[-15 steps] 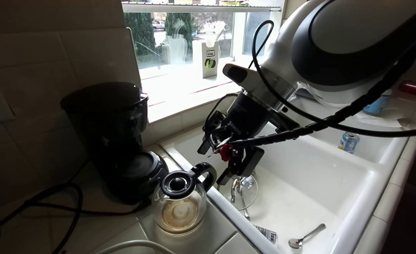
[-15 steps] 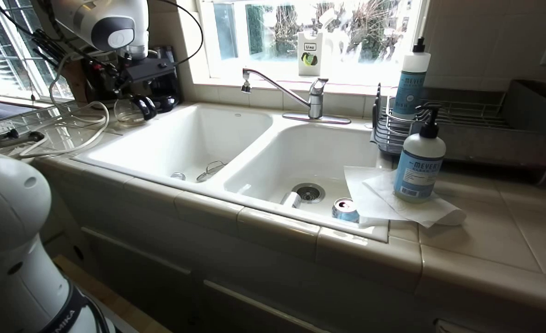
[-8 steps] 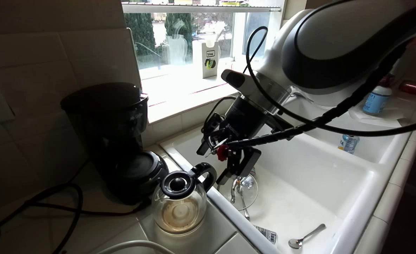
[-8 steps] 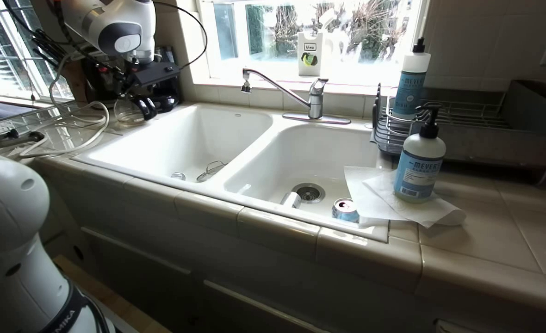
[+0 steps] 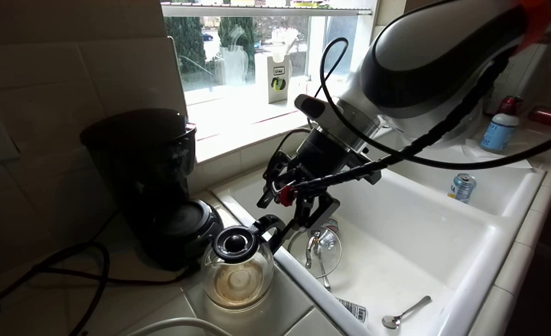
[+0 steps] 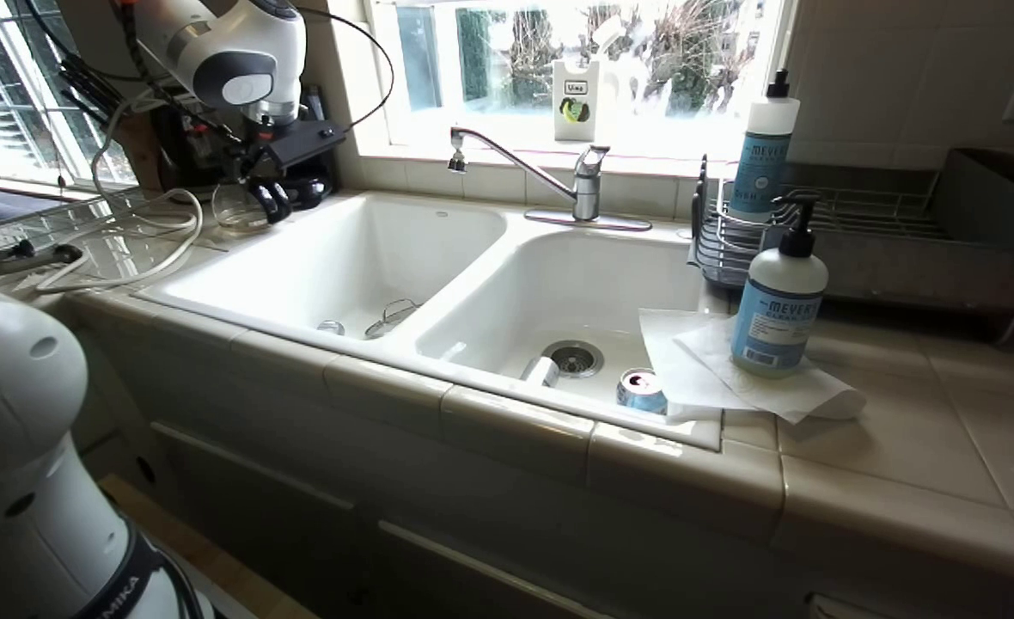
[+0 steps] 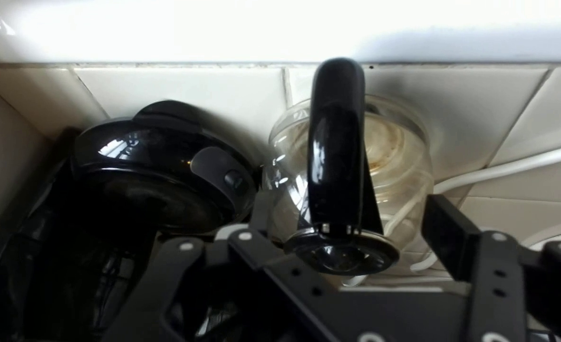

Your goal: Put the kettle on the coffeemaker

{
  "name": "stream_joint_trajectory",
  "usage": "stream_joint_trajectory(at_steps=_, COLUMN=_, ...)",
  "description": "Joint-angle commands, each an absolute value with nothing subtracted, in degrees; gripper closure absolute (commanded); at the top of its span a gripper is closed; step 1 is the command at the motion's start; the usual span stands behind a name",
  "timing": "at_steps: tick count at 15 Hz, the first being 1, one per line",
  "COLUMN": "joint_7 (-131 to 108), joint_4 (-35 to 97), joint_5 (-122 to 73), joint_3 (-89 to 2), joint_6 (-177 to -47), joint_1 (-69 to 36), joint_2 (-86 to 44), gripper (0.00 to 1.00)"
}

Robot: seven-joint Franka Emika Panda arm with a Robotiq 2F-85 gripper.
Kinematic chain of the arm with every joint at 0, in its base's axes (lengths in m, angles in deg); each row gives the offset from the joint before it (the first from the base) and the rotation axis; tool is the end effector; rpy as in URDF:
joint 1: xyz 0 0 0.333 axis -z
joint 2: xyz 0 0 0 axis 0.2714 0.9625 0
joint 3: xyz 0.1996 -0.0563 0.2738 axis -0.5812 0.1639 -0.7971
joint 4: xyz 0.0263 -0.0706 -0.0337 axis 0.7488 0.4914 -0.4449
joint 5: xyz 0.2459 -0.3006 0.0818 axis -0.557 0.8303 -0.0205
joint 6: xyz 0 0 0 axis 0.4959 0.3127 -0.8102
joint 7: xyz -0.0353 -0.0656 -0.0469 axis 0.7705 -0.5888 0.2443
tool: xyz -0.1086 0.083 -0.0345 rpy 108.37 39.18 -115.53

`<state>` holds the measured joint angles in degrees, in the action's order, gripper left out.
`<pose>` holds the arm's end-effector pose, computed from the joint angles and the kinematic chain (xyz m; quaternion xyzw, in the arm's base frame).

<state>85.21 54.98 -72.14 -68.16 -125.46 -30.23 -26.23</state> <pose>0.5240 0.3600 0.3905 -0.6539 -0.6814 -0.2798 0.1726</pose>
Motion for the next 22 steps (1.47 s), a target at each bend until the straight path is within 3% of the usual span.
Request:
stream_joint_trajectory(at_steps=1, joint_7=87.8, joint_4=53.7, joint_5=-73.6, joint_3=-68.7, joint_6=-123.1, joint_1=-29.1, joint_2=-25.0, gripper=0.44)
stream_joint_trajectory(at_steps=2, joint_7=88.1, joint_4=53.5, joint_5=-73.7, joint_3=-68.7, joint_6=-122.9, joint_1=-28.9, joint_2=-24.8, gripper=0.51)
stream_joint_trajectory(at_steps=4, joint_7=89.3, joint_4=52.9, joint_5=-74.3, joint_3=-68.9, joint_6=-122.3, joint_1=-28.6, joint_2=-24.3, gripper=0.52)
stream_joint_trajectory(at_steps=10, joint_7=93.4, joint_4=51.3, joint_5=-78.3, joint_3=-68.8, joint_6=-118.0, joint_1=-28.1, joint_2=-23.2, gripper=0.40)
stream_joint_trajectory(at_steps=12, joint_7=96.0, joint_4=50.8, joint_5=-80.3, joint_3=-68.9, joint_6=-116.5, joint_1=-28.0, joint_2=-22.9, gripper=0.42)
stream_joint_trajectory(at_steps=14, joint_7=96.5, joint_4=50.7, joint_5=-80.6, joint_3=-68.4, joint_6=-115.1, joint_1=-28.2, joint_2=-22.7, gripper=0.52)
stream_joint_trajectory(at_steps=22, joint_7=94.5, joint_4=51.1, joint_5=-80.4, joint_3=-67.3, joint_6=-113.4, joint_1=-28.3, joint_2=-22.5, gripper=0.51)
